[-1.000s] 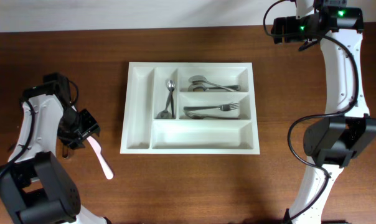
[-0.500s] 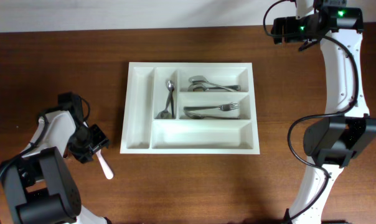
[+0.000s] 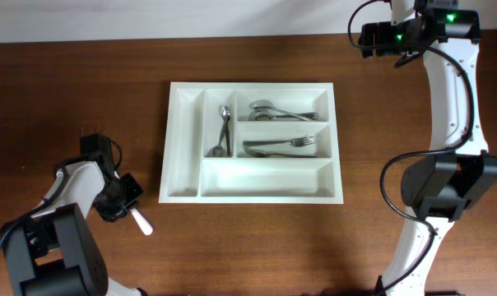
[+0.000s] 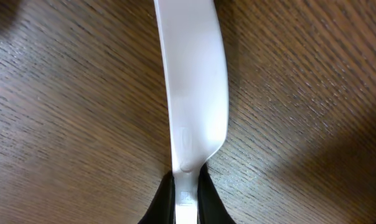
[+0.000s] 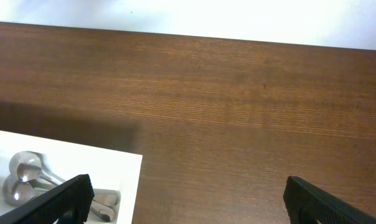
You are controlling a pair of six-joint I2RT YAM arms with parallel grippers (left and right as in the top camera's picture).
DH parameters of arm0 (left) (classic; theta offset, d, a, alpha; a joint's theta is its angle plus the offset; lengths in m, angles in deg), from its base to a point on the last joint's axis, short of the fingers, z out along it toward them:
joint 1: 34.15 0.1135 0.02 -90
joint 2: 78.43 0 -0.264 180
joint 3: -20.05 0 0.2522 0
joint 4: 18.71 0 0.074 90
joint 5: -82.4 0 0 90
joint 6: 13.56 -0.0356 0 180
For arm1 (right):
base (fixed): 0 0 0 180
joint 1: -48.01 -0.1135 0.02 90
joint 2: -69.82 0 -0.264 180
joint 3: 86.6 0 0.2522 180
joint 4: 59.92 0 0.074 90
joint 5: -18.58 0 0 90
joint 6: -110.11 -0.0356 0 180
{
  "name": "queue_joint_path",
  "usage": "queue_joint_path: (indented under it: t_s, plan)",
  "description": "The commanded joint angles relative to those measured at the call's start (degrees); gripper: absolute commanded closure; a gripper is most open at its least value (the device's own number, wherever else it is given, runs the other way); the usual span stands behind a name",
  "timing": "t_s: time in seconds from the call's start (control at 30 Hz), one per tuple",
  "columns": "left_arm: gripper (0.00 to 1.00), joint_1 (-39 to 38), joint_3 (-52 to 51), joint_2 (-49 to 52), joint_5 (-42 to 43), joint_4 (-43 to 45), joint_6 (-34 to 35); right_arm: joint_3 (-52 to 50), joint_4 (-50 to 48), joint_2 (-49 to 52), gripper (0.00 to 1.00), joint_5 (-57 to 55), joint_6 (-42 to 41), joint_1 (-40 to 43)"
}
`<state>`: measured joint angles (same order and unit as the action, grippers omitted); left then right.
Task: Pack container
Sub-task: 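Lift the pink knife with the left gripper into the bottom compartment and release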
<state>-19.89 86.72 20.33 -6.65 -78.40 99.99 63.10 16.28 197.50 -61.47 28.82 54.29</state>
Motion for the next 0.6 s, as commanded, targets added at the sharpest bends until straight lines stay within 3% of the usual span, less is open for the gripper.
queue_joint_path:
  t_s: [0.0, 0.4, 0.57]
  plan:
    - [0.98, -0.2, -1.8, 1.8, 0.1, 1.5, -1.4, 0.2, -0.1, -0.3, 0.01, -0.1, -0.7, -0.2]
    - [0.98, -0.2, 15.0, -5.9, 0.2, -6.3, -10.8, 0.2, -0.1, -0.3, 0.01, -0.1, -0.7, -0.2]
    - [0.98, -1.3, 23.0, -11.3, 5.9, -6.2, -16.6, 0.2, -0.1, -0.3, 0.01, -0.1, -0.7, -0.2]
